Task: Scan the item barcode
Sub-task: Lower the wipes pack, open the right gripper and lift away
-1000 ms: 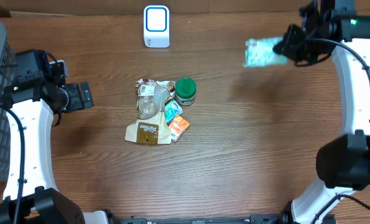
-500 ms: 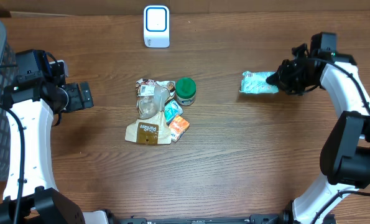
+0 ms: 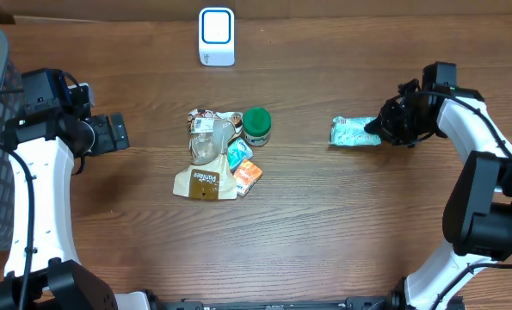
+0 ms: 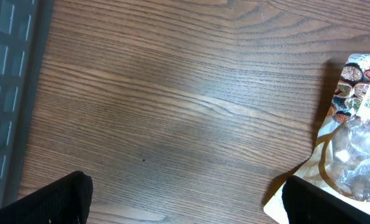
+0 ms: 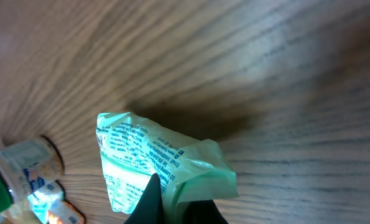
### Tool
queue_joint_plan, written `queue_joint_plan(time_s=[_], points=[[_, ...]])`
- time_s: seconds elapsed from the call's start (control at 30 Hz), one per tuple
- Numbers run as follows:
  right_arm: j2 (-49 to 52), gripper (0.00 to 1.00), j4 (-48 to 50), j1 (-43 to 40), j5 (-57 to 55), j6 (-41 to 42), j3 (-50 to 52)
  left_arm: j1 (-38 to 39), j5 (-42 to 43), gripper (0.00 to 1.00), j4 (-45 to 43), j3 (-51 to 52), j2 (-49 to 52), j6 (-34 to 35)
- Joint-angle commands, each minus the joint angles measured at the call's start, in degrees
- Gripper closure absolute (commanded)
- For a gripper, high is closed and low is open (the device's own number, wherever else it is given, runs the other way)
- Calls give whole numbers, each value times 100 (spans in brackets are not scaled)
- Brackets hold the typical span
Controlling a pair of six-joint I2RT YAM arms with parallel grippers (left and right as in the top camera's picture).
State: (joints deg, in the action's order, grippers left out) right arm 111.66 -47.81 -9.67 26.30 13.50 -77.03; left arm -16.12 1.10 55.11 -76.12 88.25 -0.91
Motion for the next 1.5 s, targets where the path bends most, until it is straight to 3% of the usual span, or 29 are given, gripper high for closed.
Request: queue_joint_plan(time_s=[0.0,1.47], points=[[39,96,44,0,-39,22,22,-7,42,1,-2,-50,15,94],[367,96,-133,-11,-487,-20,22,-7,42,1,-2,-50,15,94]])
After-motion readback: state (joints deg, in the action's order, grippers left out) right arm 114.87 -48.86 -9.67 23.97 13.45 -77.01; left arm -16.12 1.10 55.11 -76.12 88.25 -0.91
